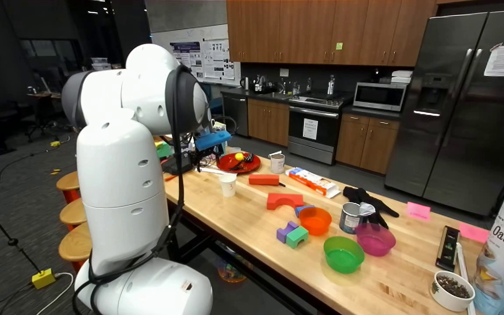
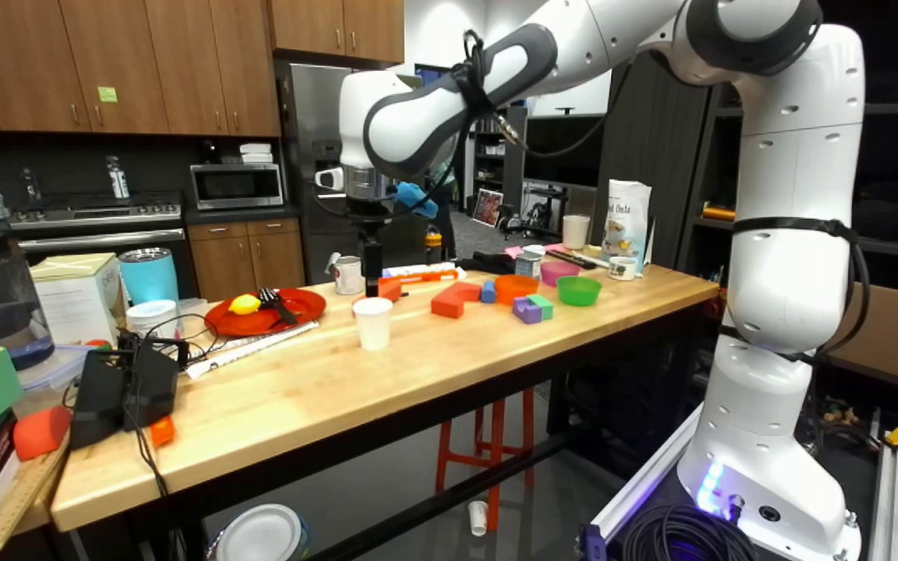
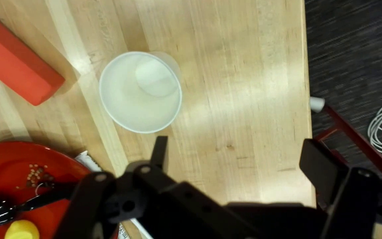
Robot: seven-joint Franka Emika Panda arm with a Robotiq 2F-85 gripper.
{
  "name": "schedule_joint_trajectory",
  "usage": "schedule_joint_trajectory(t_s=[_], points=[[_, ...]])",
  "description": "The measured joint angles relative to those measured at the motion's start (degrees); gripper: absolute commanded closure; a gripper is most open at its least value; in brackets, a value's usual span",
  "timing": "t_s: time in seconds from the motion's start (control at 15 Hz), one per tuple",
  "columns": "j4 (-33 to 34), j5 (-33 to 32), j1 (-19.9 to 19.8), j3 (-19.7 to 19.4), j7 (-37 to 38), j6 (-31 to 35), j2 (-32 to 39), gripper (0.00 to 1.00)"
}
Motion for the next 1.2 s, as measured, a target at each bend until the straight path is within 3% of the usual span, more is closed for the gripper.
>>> schedule_joint_trajectory(t_s=[0.4, 0.87, 1.2], points=[[1.14, 7.47, -0.01, -0.28, -2.37, -2.24, 2.66, 0.0], [6.42, 7.01, 0.0, -1.91, -0.77, -13.47, 4.84, 0.0], [10.26, 7.01, -0.01, -2.61, -0.87, -15.03, 7.71, 0.0]])
